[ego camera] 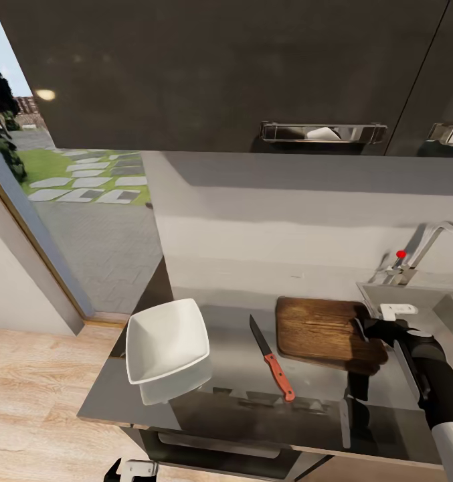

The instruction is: In the kitchen, take the Vidalia onion out of the sink, dice it on the chopping board with the paring knife, put the diced onion into the bowl on the countertop, then place both the paring knife and the chopping board into the sink.

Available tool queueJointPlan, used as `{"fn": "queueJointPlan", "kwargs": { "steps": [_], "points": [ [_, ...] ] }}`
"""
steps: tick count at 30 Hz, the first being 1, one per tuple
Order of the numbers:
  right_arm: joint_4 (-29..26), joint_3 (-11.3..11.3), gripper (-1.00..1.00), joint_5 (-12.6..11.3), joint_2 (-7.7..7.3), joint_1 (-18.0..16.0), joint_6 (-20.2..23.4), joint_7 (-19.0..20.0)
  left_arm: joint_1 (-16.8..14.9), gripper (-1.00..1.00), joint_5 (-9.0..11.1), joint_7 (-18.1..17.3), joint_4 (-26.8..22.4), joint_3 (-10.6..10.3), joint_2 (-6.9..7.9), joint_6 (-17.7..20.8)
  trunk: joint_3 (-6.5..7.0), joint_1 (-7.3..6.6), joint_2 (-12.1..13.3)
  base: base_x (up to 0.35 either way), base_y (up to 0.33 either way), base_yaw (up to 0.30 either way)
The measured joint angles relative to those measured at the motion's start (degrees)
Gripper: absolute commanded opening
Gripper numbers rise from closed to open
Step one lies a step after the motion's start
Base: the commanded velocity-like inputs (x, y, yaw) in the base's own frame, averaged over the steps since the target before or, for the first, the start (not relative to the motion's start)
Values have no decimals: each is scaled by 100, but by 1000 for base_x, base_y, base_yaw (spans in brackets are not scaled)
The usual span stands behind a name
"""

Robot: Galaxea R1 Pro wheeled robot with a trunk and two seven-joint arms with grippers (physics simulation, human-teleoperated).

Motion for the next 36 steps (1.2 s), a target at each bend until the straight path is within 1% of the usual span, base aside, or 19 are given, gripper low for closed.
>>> {"fn": "queueJointPlan", "kwargs": {
  "steps": [4,7,26,27,36],
  "points": [
    [4,-10,-100,60,0,4,0,186,-1,100,-2,0,3,13,-3,-2,-2,0,1,0,0,0],
    [5,-18,-100,73,0,6,-1,227,-1,100,12,0,8,20,-9,-3,-2,1,2,0,0,0],
    [5,-23,-100,75,0,6,1,247,-1,100,-6,0,4,-16,-30,1,-2,1,2,0,0,0],
    [6,-23,100,76,0,7,2,247,-1,100,-7,0,4,-18,-30,1,-2,1,2,0,0,0],
    [5,-23,100,74,0,8,1,246,-1,100,-11,0,3,-23,-30,2,-2,1,2,0,0,0]
  ]
}}
